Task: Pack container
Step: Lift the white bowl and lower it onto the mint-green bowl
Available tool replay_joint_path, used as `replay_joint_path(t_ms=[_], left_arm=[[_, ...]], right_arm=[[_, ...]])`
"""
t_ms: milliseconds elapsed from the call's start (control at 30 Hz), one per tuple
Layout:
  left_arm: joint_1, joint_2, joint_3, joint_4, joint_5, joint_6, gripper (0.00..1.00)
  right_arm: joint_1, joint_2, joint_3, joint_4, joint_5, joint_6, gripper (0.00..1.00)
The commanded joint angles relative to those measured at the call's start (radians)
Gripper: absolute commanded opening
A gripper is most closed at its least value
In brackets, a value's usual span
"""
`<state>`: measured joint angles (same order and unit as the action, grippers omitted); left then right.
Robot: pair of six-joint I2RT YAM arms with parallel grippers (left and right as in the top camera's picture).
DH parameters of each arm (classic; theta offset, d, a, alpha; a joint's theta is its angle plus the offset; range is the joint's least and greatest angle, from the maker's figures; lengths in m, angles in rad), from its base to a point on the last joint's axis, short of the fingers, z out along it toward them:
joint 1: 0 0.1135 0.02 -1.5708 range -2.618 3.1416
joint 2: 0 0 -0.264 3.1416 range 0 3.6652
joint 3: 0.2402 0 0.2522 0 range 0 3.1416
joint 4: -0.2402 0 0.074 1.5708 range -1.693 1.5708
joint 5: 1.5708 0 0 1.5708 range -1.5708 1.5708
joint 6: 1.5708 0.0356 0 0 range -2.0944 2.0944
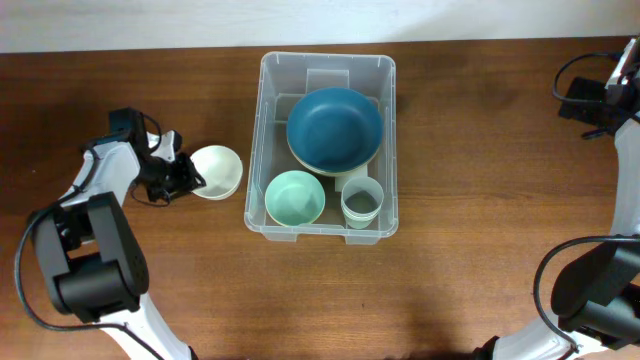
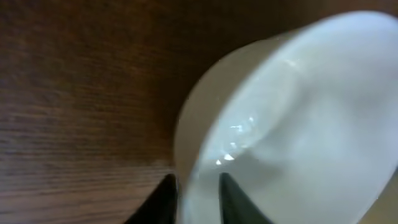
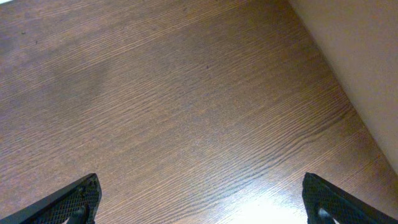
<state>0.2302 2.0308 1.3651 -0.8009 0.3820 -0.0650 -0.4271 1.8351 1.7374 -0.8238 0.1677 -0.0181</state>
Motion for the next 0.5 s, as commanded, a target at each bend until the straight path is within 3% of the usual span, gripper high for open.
replay_joint_path(t_ms=[0, 33, 467], left_arm=[[0.006, 0.009, 0.013, 0.0, 0.015, 0.013, 0.08], [0.009, 0.009, 0.017, -0.001, 0.015, 0.013, 0.01], [0.004, -0.135, 0.249, -0.131, 0.014, -0.02, 0.01]], right_arm=[[-0.005, -0.024, 0.015, 0.0, 0.002, 0.012, 0.99], [-0.005, -0.024, 0.015, 0.0, 0.002, 0.012, 0.99], [-0.005, -0.024, 0.015, 0.0, 0.002, 0.012, 0.99]])
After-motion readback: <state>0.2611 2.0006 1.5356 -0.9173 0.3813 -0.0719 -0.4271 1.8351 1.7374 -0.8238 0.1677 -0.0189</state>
